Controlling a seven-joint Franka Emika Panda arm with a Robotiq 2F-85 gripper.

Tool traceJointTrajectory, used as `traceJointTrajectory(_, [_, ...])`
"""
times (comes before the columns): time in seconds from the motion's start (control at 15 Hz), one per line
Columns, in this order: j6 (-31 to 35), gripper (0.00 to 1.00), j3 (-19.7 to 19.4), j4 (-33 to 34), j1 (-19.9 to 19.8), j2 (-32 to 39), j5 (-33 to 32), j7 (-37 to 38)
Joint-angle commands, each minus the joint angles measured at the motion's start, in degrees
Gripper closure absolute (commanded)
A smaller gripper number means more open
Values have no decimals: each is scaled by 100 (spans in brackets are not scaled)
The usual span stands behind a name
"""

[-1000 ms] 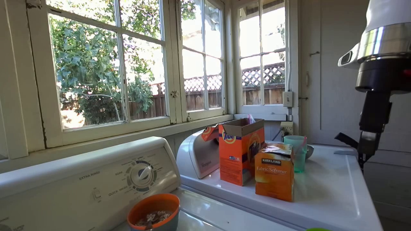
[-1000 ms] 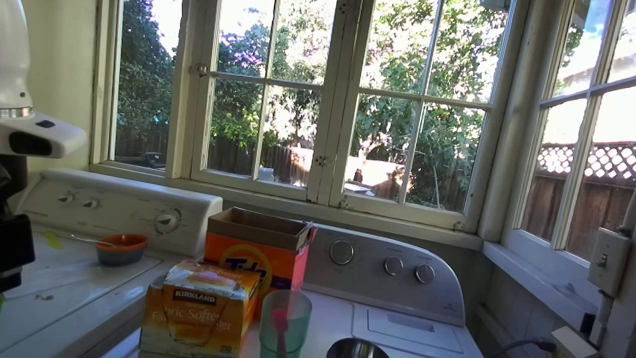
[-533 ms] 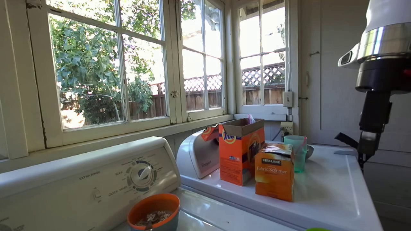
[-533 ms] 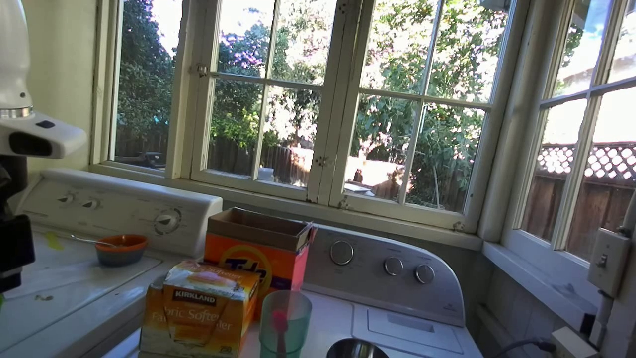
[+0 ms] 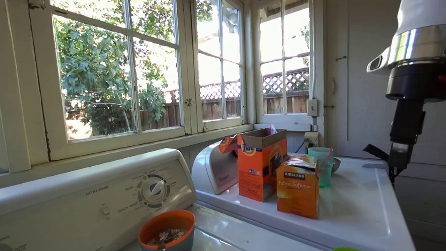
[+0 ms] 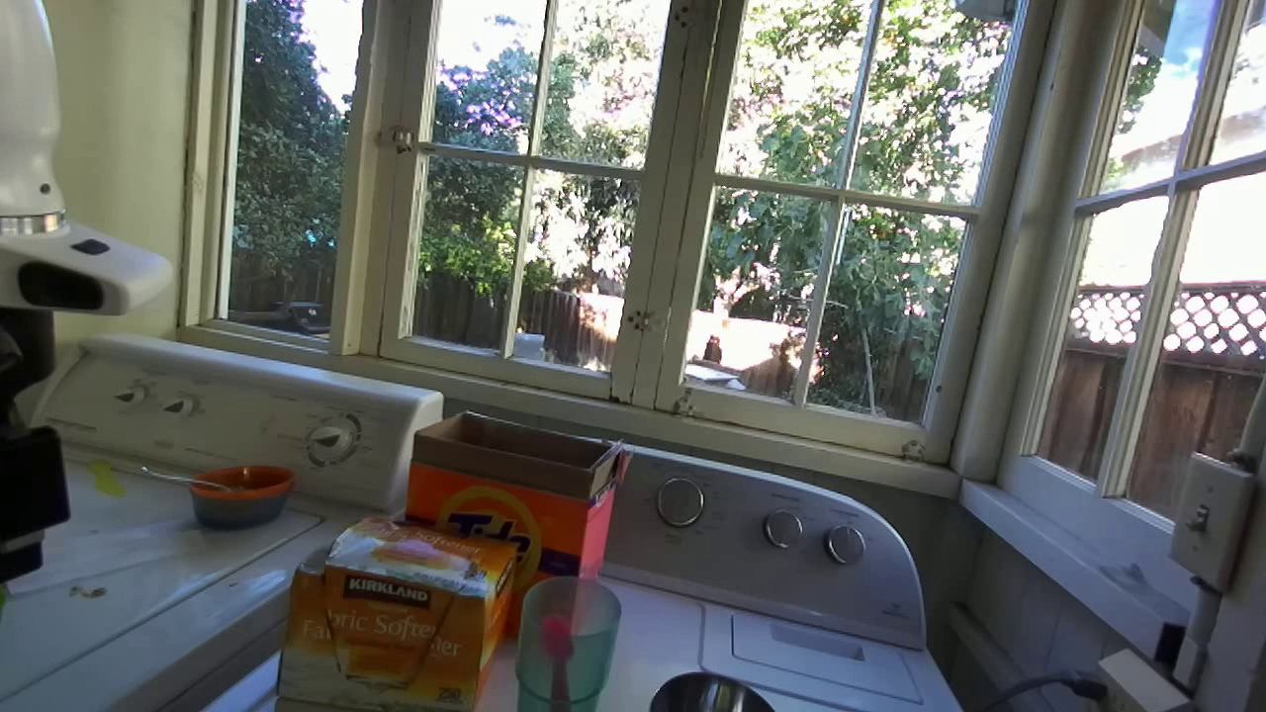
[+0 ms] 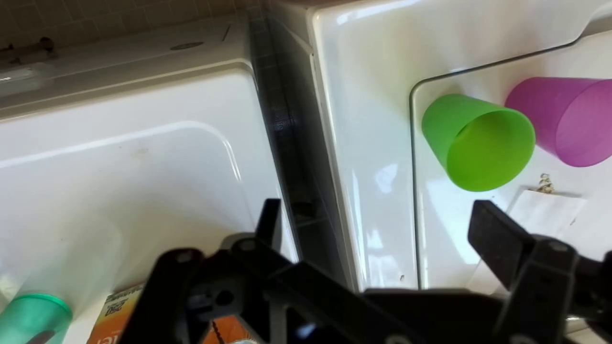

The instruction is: Move the green bowl to the left (Action not fully visible)

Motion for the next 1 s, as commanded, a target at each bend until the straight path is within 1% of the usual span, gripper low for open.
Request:
traceJointTrajectory(0.0, [-19, 0, 65, 10, -64, 2, 36, -24])
traceJointTrajectory(0.27, [-19, 0, 65, 10, -64, 2, 36, -24])
traceJointTrajectory(0.33, [-197, 0, 185, 101, -171, 76, -131, 255])
traceJointTrajectory(0.6, [-873, 0, 394, 327, -355, -38, -360, 769])
traceJointTrajectory(0.8, [-1537, 0, 485, 581, -356, -91, -403, 871])
traceJointTrajectory(0.93, [-1867, 0, 527, 743, -316, -42, -371, 887])
